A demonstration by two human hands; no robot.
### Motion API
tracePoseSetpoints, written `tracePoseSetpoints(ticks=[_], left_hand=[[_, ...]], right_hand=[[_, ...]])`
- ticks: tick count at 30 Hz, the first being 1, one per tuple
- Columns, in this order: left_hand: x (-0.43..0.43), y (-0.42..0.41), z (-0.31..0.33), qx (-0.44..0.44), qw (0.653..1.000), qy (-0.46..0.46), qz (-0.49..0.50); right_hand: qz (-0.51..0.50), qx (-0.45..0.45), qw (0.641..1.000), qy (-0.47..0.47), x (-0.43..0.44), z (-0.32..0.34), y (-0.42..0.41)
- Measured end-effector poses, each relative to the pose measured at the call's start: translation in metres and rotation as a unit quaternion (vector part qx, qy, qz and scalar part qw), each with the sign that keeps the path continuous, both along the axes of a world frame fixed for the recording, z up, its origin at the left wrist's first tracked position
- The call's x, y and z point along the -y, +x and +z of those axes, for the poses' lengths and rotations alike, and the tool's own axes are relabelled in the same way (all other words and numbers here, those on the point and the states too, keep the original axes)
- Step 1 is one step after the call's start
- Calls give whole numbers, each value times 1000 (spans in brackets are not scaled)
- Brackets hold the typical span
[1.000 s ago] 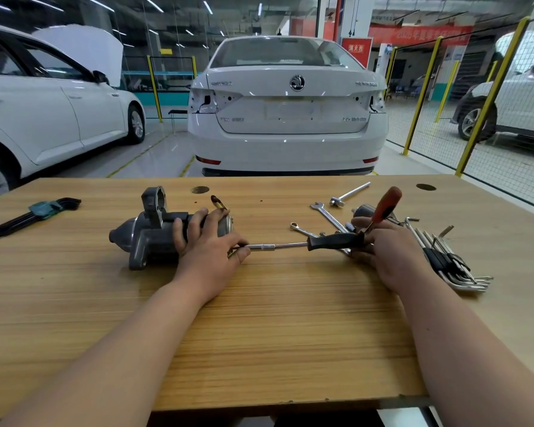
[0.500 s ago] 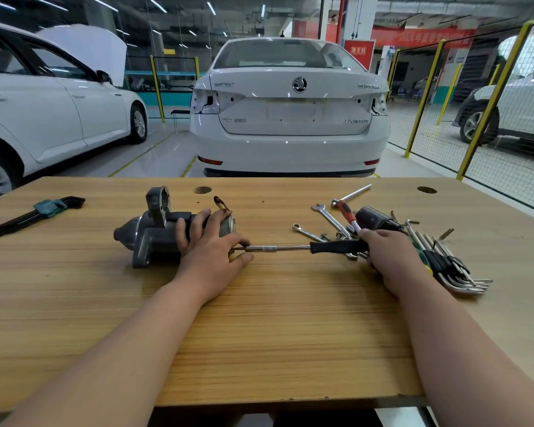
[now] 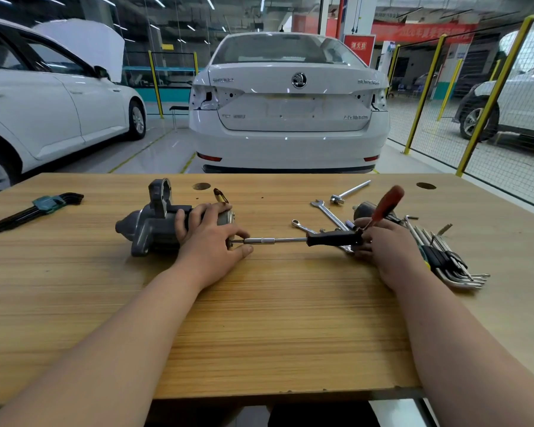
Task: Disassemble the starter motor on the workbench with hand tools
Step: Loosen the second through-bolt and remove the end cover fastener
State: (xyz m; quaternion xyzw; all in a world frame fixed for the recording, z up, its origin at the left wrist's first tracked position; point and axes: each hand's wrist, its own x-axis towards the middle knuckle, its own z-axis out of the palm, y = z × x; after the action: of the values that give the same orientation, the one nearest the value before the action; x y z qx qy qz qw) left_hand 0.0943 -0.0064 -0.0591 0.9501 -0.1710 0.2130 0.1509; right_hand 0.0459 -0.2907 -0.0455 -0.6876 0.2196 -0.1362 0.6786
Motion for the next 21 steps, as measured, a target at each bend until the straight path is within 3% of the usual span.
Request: tracePoseSetpoints(ticks=[16, 21], left_hand=[[0, -3, -10, 46, 999, 2, 8], [0, -4, -10, 48, 998, 34, 20]], right_hand=[[-14, -39, 991, -128, 2, -3, -4], [1, -30, 992, -122, 0, -3, -3]])
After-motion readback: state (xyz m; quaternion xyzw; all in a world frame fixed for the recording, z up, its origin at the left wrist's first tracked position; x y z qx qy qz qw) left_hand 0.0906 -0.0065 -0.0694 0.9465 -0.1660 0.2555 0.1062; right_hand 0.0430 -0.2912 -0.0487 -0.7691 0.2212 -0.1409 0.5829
